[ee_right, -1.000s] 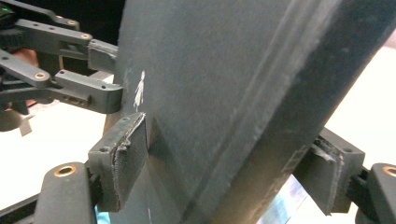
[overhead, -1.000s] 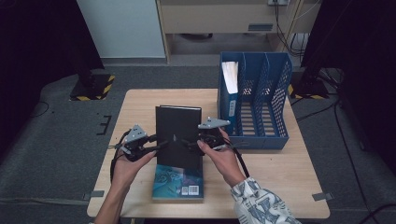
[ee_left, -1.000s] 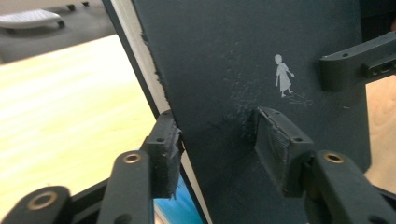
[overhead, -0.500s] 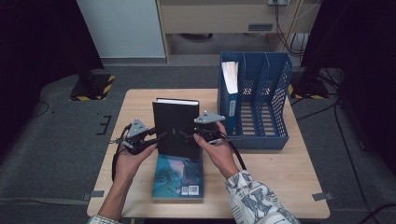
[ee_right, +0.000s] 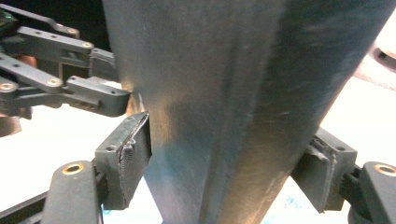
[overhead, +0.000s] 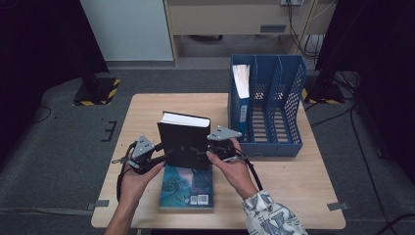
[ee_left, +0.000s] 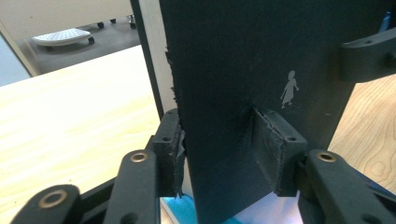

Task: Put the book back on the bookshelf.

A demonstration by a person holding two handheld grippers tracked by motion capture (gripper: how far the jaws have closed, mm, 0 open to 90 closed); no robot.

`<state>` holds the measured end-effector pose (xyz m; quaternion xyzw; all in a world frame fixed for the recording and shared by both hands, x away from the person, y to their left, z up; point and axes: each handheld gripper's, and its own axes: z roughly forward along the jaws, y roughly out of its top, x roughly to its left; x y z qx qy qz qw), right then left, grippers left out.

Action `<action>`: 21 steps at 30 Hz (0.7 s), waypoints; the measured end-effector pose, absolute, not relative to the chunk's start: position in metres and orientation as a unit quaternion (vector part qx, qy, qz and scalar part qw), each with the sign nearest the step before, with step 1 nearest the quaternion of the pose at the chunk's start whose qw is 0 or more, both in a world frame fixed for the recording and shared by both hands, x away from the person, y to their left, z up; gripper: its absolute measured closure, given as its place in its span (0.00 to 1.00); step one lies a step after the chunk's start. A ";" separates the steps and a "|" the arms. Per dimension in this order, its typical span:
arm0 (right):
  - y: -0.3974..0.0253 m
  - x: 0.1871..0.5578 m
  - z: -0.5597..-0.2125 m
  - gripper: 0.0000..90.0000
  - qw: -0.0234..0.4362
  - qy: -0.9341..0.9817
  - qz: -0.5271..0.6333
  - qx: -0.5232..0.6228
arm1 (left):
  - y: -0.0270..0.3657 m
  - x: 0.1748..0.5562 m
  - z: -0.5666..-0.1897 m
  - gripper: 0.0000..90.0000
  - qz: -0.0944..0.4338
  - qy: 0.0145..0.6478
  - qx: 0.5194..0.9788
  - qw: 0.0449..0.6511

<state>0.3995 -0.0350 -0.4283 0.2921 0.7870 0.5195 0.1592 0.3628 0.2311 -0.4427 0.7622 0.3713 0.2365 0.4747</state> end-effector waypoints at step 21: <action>-0.034 0.385 -0.417 0.23 0.130 0.814 0.506 0.255 | 0.241 0.349 -0.472 0.55 0.228 0.404 0.757 0.460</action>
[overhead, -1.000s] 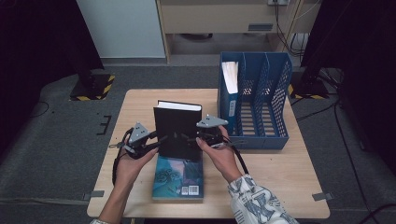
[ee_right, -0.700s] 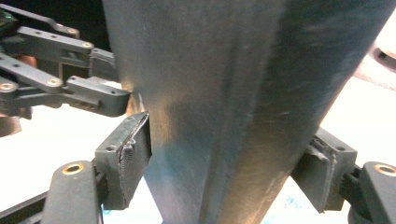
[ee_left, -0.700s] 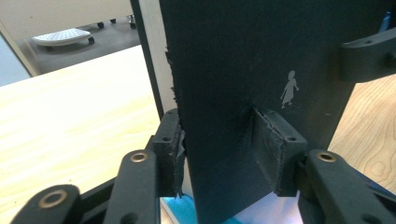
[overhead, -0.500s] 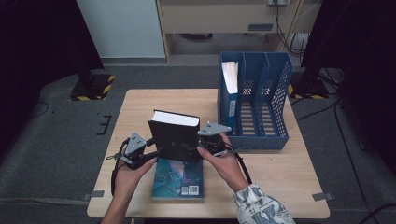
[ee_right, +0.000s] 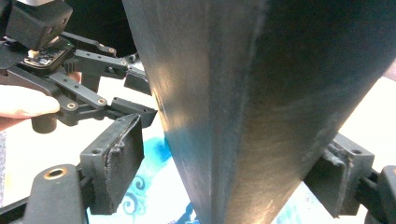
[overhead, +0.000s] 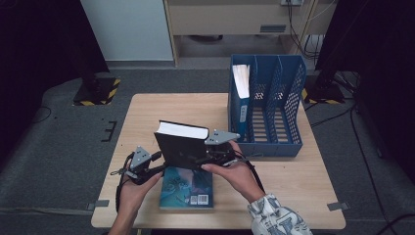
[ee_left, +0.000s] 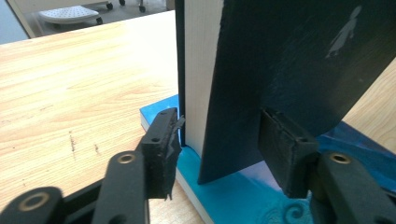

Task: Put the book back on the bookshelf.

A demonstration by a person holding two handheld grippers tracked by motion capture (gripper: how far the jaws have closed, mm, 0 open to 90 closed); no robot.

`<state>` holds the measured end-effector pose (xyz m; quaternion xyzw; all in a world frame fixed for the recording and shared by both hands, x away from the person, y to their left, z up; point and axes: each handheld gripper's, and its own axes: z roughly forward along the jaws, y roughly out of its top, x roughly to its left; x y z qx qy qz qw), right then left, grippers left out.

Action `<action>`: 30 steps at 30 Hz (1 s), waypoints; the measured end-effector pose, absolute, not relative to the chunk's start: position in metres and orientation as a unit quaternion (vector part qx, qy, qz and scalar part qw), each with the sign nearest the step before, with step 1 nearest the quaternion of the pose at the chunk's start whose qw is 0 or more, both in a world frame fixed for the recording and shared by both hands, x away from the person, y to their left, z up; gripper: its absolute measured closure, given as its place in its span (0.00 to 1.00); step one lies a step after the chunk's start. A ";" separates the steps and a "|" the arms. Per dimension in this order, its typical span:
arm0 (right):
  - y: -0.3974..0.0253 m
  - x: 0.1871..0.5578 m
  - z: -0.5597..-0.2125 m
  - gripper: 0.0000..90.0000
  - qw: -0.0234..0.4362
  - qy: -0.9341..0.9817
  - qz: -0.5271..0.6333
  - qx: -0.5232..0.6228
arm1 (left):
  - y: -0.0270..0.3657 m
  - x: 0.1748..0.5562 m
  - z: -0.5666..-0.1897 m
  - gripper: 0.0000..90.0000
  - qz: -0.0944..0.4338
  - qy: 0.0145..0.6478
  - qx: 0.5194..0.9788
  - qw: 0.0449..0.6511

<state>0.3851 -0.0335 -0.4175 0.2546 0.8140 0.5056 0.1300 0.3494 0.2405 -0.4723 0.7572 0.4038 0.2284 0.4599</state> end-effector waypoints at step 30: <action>-0.027 0.386 -0.392 0.29 0.152 0.810 0.513 0.241 | 0.227 0.359 -0.481 0.27 0.246 0.386 0.779 0.428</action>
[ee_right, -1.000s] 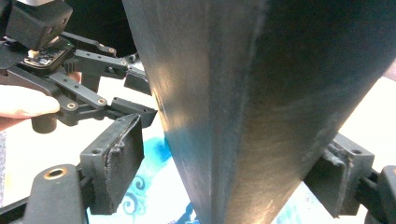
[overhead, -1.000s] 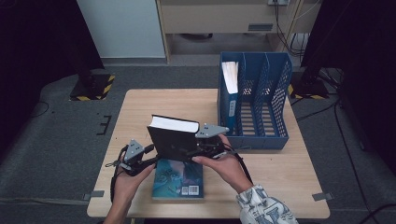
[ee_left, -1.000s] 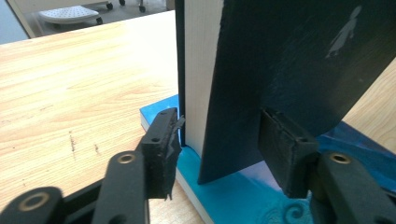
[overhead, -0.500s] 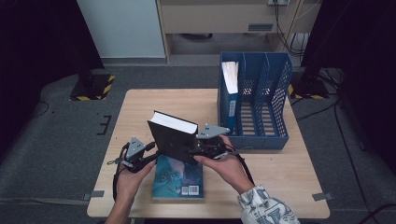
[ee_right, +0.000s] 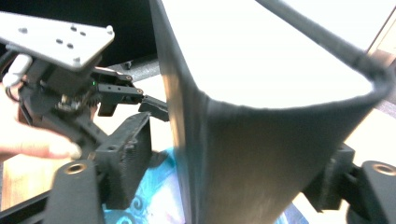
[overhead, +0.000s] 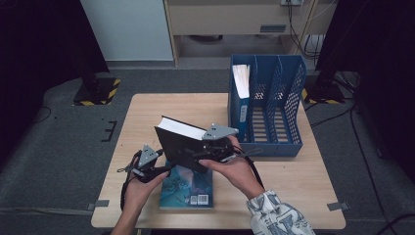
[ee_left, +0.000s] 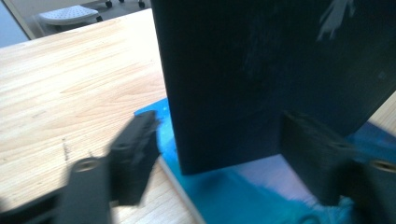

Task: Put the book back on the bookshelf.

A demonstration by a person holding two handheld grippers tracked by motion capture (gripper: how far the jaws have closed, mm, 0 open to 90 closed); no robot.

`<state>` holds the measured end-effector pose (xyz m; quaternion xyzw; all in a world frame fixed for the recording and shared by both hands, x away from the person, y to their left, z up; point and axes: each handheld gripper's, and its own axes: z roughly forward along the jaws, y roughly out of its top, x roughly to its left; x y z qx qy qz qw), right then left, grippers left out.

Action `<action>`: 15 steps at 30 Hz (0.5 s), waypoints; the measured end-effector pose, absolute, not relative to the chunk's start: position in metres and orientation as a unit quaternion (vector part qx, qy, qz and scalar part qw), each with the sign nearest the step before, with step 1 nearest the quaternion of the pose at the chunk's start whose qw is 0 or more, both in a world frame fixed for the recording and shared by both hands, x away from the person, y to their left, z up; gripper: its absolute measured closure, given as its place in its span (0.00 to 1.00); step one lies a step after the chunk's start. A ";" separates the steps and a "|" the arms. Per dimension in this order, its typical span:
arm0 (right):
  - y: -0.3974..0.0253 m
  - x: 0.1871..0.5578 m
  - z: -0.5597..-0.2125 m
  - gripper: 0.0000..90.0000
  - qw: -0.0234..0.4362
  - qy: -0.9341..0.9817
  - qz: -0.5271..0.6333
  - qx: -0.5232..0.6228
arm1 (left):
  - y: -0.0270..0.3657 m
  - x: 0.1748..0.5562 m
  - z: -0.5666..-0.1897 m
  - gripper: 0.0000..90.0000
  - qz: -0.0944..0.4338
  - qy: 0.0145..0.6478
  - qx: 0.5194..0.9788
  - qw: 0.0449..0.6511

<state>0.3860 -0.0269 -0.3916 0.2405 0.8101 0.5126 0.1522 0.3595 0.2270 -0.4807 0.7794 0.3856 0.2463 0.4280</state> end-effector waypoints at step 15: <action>-0.020 0.399 -0.380 0.24 0.130 0.804 0.530 0.239 | 0.236 0.365 -0.487 0.05 0.236 0.413 0.780 0.407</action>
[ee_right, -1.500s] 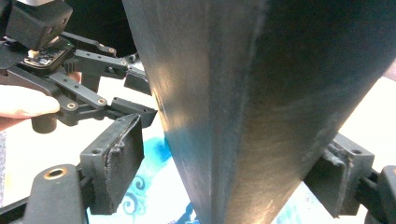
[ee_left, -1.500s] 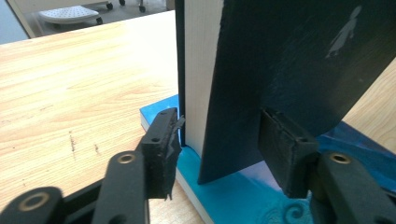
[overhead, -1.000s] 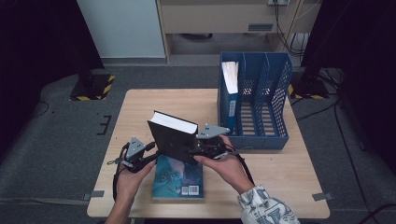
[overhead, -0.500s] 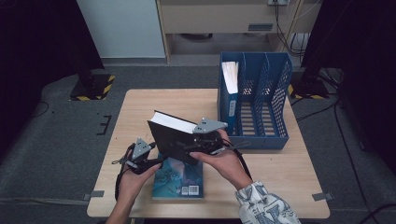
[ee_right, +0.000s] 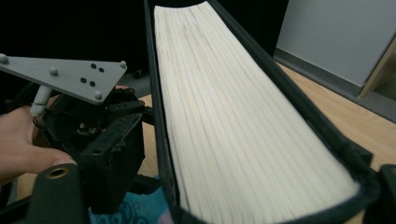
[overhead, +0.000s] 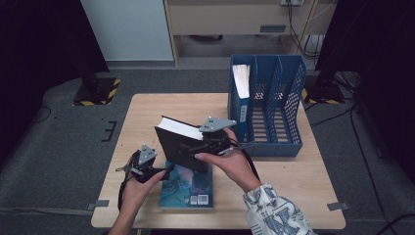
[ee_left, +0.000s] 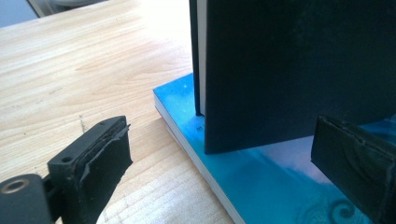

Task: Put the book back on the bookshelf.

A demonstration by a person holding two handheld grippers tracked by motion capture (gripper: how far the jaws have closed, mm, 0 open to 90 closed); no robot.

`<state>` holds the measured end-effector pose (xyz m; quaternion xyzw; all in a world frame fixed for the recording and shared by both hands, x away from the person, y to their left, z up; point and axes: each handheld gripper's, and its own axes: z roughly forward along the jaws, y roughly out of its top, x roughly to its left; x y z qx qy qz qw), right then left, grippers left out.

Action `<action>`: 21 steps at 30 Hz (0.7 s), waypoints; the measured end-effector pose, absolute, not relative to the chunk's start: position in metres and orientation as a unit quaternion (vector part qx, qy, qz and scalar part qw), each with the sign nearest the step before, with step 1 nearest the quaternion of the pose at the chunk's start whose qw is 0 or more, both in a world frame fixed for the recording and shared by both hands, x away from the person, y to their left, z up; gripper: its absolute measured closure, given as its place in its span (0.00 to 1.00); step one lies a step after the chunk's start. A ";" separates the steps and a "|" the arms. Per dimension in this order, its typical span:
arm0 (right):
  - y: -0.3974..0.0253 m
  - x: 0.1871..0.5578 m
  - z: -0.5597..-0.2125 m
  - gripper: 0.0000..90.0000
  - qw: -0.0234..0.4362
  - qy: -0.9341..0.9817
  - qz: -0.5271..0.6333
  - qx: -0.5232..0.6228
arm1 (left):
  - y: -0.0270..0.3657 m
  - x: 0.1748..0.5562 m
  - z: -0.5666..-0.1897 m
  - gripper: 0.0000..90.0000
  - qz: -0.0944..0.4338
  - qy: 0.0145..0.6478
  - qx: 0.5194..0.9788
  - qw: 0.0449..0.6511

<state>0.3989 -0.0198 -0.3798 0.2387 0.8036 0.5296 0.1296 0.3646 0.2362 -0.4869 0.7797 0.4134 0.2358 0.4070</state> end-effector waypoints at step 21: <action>-0.017 0.407 -0.380 0.39 0.107 0.804 0.536 0.233 | 0.237 0.364 -0.489 0.05 0.223 0.414 0.785 0.403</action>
